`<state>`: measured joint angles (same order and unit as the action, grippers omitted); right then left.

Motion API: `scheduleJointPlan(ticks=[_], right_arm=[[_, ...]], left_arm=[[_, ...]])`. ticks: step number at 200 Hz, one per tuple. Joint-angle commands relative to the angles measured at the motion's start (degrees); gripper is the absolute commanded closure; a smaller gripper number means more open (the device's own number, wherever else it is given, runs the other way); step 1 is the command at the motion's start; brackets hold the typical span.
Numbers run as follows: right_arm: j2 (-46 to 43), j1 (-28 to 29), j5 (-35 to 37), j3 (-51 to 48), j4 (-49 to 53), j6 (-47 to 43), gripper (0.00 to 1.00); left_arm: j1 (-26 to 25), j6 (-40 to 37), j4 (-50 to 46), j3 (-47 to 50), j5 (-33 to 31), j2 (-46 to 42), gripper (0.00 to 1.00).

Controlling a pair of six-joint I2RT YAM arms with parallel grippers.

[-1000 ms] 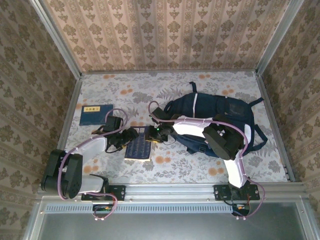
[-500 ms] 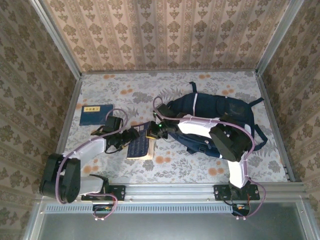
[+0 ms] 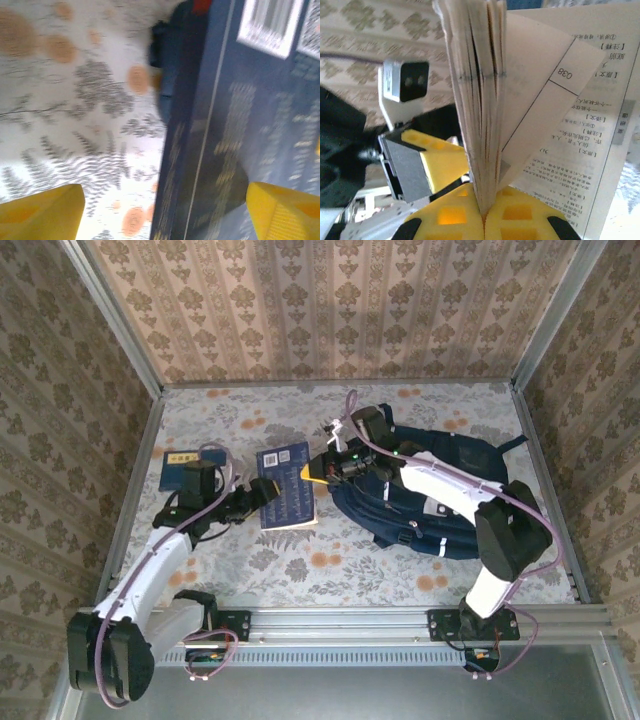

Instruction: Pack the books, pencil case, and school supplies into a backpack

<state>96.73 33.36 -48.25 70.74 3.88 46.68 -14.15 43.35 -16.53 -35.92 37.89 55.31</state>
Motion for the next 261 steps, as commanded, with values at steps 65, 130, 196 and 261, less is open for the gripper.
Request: scheduleJointPlan(ticks=[65, 130, 196, 261], right_arm=[[-7.58, -2.64, -8.91, -5.52, -5.57, -0.10, 1.00], [-7.44, -3.65, -7.19, -6.78, -7.90, 2.04, 0.96], [-12.37, -7.99, 21.10, -3.77, 18.01, -11.41, 0.53], [-13.38, -13.32, 38.01, -1.81, 29.33, -15.63, 0.51]], left_arm=[[0.53, 8.69, 20.03, 1.00, 16.43, -3.27, 0.39], [-0.15, 12.57, 29.80, 4.18, 19.15, -1.39, 0.84], [0.69, 7.29, 22.80, 3.02, 16.25, -3.61, 1.00], [2.24, 3.69, 17.84, 1.73, 14.63, -4.34, 1.00]])
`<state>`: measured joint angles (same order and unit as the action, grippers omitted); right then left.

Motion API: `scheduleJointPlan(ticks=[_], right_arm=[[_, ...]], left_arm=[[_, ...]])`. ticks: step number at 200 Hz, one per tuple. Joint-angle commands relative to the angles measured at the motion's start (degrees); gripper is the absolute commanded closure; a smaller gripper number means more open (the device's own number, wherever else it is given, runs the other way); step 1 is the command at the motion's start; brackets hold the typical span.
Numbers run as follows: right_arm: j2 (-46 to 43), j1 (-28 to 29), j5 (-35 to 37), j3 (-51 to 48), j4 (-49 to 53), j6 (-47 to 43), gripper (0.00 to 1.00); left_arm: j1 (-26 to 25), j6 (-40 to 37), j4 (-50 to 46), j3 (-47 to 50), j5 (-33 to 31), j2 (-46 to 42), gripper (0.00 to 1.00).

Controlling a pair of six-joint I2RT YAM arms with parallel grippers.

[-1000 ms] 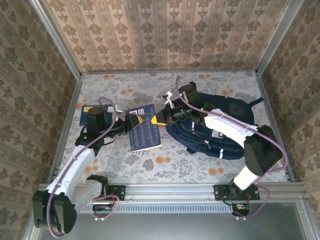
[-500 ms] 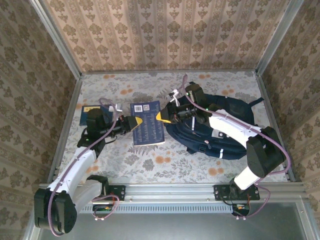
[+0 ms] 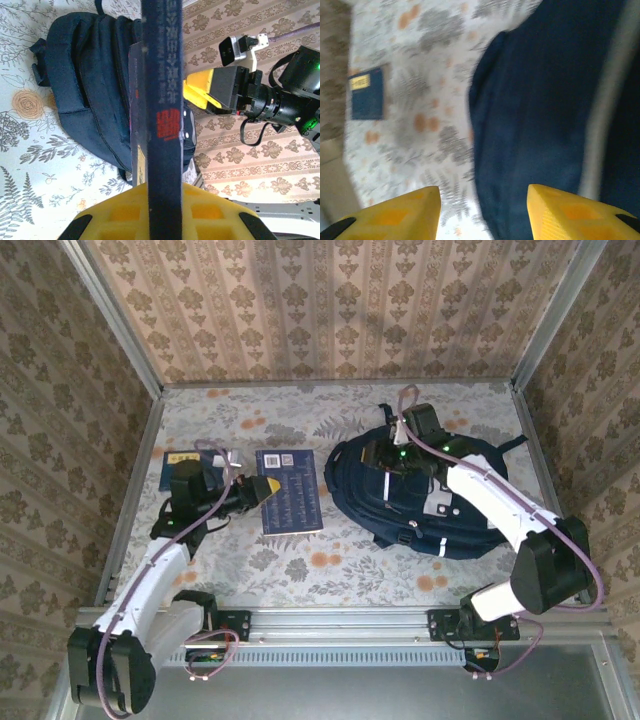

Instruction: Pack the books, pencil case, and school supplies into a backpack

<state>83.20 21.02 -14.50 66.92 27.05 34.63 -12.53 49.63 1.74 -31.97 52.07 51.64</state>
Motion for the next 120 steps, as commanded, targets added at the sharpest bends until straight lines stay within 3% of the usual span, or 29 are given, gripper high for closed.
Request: scheduleJointPlan(ticks=[1, 34, 54, 81, 120], right_arm=[[0.14, -0.97, 3.67, 2.00, 5.86, -3.77, 0.52], [0.07, -0.45, -25.16, 0.61, -6.38, -5.88, 0.51], [0.51, -0.27, -35.72, 0.14, -13.32, -2.32, 0.35], [1.86, 1.75, -41.66, -2.93, -25.90, 6.72, 0.23], [4.40, 6.04, -42.07, -5.21, -36.20, 13.33, 0.20]], left_arm=[[0.60, -2.59, -0.47, -2.27, 0.51, -0.62, 1.00], [0.49, -5.77, -2.88, -4.41, 4.17, 0.99, 1.00], [0.15, -6.99, -4.12, -5.86, 6.55, 0.80, 1.00], [-0.86, -0.82, 3.90, -4.89, 8.53, 0.06, 1.00], [-2.95, 6.77, 13.25, -4.94, 9.19, -0.04, 1.00]])
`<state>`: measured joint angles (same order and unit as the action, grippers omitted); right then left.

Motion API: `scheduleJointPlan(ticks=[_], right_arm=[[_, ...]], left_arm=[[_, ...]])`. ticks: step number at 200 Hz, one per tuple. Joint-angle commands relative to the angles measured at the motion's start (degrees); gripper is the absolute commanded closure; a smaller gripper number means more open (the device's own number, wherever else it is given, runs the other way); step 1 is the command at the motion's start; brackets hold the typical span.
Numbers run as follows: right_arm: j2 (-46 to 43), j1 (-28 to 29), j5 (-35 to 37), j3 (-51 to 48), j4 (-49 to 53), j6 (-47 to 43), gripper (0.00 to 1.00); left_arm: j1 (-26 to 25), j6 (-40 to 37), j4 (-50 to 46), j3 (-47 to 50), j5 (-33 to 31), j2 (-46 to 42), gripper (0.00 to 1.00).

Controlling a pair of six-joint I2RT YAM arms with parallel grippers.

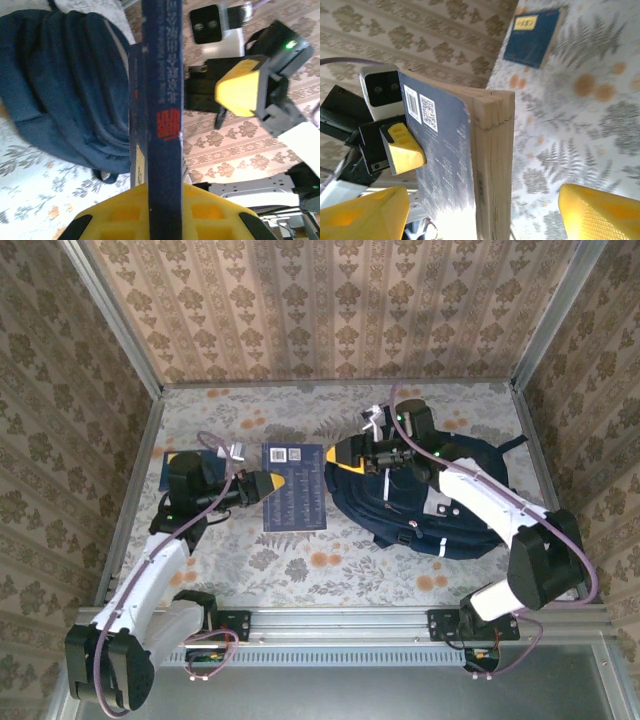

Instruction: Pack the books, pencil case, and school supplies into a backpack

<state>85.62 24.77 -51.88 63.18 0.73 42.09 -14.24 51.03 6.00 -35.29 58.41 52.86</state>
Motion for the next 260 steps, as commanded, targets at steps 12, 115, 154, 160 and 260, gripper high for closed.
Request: scheduleJointPlan(ticks=[12, 115, 154, 160, 260], right_arm=[[2.93, 3.53, -3.75, -1.38, -9.81, 5.85, 0.20], [-0.46, 3.44, 2.96, -9.92, -36.21, 25.56, 1.00], [-3.89, 3.17, 16.52, -14.75, -39.06, 30.51, 1.00], [-4.27, 3.18, 18.51, -15.55, -40.01, 31.45, 1.00], [-3.00, 7.15, 37.71, -21.33, -54.30, 42.09, 1.00]], left_arm=[[-1.82, 7.30, 11.42, -1.63, 2.78, -1.41, 1.00], [-2.64, 11.37, 11.50, 0.86, -4.80, 0.67, 0.53], [-3.79, 19.78, 23.10, 4.64, -8.96, 1.70, 0.29], [-4.15, 20.04, 23.47, 4.86, -9.99, 1.28, 0.28], [-14.87, 18.46, 31.55, 3.85, -23.78, 7.59, 0.30]])
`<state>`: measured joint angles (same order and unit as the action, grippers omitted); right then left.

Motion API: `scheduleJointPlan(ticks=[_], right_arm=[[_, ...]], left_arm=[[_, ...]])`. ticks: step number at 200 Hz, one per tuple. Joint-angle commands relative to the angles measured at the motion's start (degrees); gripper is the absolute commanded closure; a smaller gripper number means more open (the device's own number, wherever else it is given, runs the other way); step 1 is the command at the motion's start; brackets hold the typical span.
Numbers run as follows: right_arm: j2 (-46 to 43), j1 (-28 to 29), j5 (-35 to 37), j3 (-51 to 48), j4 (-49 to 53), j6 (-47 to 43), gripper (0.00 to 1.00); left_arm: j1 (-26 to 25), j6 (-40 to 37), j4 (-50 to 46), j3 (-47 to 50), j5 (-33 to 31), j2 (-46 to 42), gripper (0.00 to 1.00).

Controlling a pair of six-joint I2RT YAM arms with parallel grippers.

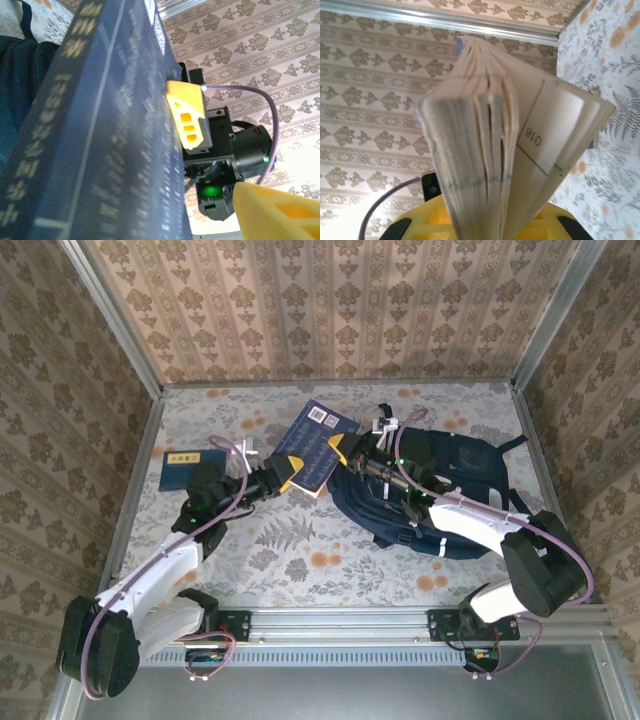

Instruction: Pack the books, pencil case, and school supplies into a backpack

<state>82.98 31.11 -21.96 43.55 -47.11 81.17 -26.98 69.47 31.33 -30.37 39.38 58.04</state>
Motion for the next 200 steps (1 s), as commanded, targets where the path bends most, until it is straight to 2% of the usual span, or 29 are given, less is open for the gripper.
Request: scheduleJointPlan(ticks=[1, 18, 55, 70, 79, 86, 96, 110, 122, 134, 141, 168, 200], right_arm=[[-0.40, 0.84, 8.06, -1.84, -6.52, 3.02, 1.00], [-0.98, 1.38, 10.41, -2.94, -6.57, 3.37, 1.00], [-1.19, 1.67, 10.33, -4.20, -5.54, 4.01, 1.00], [-1.94, 1.67, 10.38, -4.53, -3.30, 3.15, 0.81], [-2.71, 1.61, 10.09, -4.54, -1.12, 1.58, 0.66], [-2.91, 1.41, 10.17, -4.30, 2.18, -0.03, 0.58], [-6.63, 1.02, 11.01, -3.60, 9.24, -3.27, 0.52], [-10.33, 0.49, 13.70, -0.93, 25.87, -10.00, 0.46], [-12.30, -0.07, 17.12, 2.96, 39.91, -17.20, 0.45], [-13.26, -0.72, 20.73, 5.86, 49.71, -23.27, 0.44], [-13.37, -1.66, 21.35, 6.80, 52.96, -25.36, 0.44], [-12.07, -6.05, 20.13, 10.46, 60.77, -31.99, 0.44], [-5.40, -8.48, 25.10, 19.40, 74.51, -36.14, 0.45]], left_arm=[[-2.16, 0.03, 6.29, -1.12, -4.83, 2.51, 0.31], [-2.99, -1.31, 6.50, -2.00, -6.06, 3.71, 0.40], [-2.99, -4.79, 4.54, -3.02, -8.45, 2.80, 0.86], [-2.99, -5.78, 3.60, -3.29, -8.46, 2.44, 1.00], [-2.91, -6.13, 3.20, -3.29, -8.35, 2.13, 1.00], [-2.74, -6.42, 2.75, -3.21, -8.23, 1.72, 1.00], [-2.37, -7.17, 1.25, -3.12, -8.19, 0.77, 1.00], [-1.34, -8.42, -1.53, -2.86, -8.26, -1.33, 1.00], [-0.26, -9.83, -4.73, -2.78, -8.23, -3.59, 1.00], [0.44, -11.49, -9.00, -3.11, -7.94, -5.74, 1.00], [2.58, -12.24, -10.61, -3.12, -7.54, -6.78, 1.00], [5.29, -14.89, -17.19, -3.56, -5.99, -9.97, 1.00], [6.84, -18.73, -24.95, -4.82, -6.06, -12.86, 1.00]])
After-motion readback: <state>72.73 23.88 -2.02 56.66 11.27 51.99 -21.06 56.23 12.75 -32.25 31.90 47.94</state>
